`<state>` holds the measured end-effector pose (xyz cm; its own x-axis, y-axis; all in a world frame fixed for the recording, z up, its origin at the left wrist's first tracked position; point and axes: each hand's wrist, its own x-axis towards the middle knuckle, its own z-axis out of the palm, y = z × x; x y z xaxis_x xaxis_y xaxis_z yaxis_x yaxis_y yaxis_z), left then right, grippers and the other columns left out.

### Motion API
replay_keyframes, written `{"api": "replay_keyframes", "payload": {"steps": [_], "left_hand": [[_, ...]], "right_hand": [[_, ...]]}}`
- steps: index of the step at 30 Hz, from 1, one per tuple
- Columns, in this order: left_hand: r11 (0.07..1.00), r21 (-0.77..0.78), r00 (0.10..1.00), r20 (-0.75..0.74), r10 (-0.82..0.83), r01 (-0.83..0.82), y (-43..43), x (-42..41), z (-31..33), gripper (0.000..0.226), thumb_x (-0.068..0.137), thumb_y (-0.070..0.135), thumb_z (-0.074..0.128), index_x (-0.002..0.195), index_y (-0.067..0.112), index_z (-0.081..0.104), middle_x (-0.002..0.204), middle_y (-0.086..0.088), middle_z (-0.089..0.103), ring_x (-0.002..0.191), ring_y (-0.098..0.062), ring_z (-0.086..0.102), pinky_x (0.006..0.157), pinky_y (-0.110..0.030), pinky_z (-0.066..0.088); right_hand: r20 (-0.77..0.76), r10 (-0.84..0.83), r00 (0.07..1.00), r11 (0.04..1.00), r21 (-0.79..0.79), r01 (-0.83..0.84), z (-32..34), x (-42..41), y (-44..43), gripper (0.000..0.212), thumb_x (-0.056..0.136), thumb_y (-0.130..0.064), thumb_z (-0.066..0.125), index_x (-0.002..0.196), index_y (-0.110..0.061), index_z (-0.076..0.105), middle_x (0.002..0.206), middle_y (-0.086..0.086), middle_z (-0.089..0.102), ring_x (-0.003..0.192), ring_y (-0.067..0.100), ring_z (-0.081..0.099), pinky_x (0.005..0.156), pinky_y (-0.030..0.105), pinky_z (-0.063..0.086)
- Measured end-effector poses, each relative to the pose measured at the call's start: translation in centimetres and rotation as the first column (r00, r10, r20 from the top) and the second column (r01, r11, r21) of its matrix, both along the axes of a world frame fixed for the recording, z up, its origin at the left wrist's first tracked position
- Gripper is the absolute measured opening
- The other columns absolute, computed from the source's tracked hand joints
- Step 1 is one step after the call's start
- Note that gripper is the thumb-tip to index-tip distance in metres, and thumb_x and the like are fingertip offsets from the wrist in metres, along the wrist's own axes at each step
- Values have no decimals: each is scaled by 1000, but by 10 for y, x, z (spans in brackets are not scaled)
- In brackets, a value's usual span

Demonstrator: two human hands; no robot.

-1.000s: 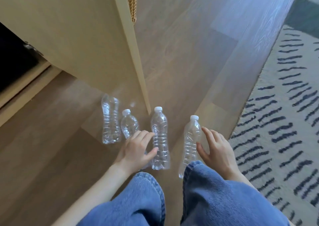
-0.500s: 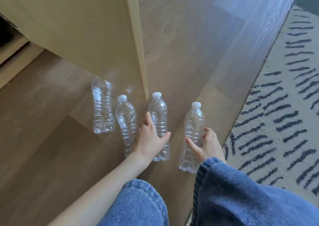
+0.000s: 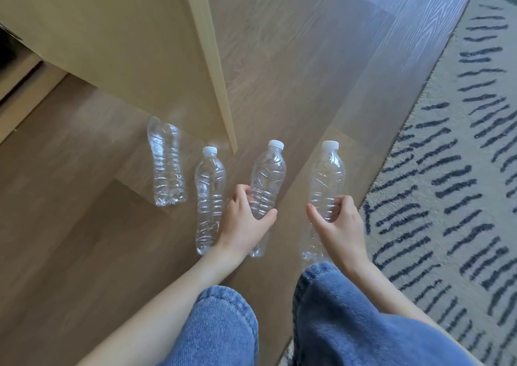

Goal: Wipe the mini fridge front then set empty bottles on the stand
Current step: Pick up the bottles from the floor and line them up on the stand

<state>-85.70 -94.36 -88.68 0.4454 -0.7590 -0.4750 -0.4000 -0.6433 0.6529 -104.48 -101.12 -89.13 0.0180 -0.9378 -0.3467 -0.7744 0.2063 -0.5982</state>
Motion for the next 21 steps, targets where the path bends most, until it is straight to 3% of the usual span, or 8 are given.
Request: {"api": "replay_keyframes", "payload": {"steps": [9, 17, 21], "left_hand": [[999, 34, 996, -88, -3, 6, 23, -9, 177, 60, 81, 42, 76, 125, 20, 41, 112, 4, 53, 102, -12, 52, 84, -23, 36], [999, -28, 998, -65, -21, 19, 28, -13, 412, 58, 79, 42, 78, 121, 22, 44, 109, 5, 57, 96, -12, 55, 81, -22, 38], [996, -90, 998, -62, -1, -5, 37, -16, 553, 54, 78, 41, 79, 117, 27, 45, 104, 14, 57, 92, 2, 55, 72, -3, 37]], "right_hand": [[81, -15, 997, 999, 38, 12, 185, -10, 18, 49, 79, -56, 74, 103, -19, 53, 91, -2, 60, 81, 15, 58, 74, 36, 51], [147, -43, 988, 999, 16, 41, 426, -27, 24, 45, 82, -49, 77, 102, -16, 53, 90, 3, 59, 79, 15, 57, 67, 24, 43], [187, -43, 981, 999, -22, 48, 564, -37, 24, 42, 82, -47, 77, 99, -17, 53, 88, 4, 58, 76, 14, 54, 66, 25, 41]]}}
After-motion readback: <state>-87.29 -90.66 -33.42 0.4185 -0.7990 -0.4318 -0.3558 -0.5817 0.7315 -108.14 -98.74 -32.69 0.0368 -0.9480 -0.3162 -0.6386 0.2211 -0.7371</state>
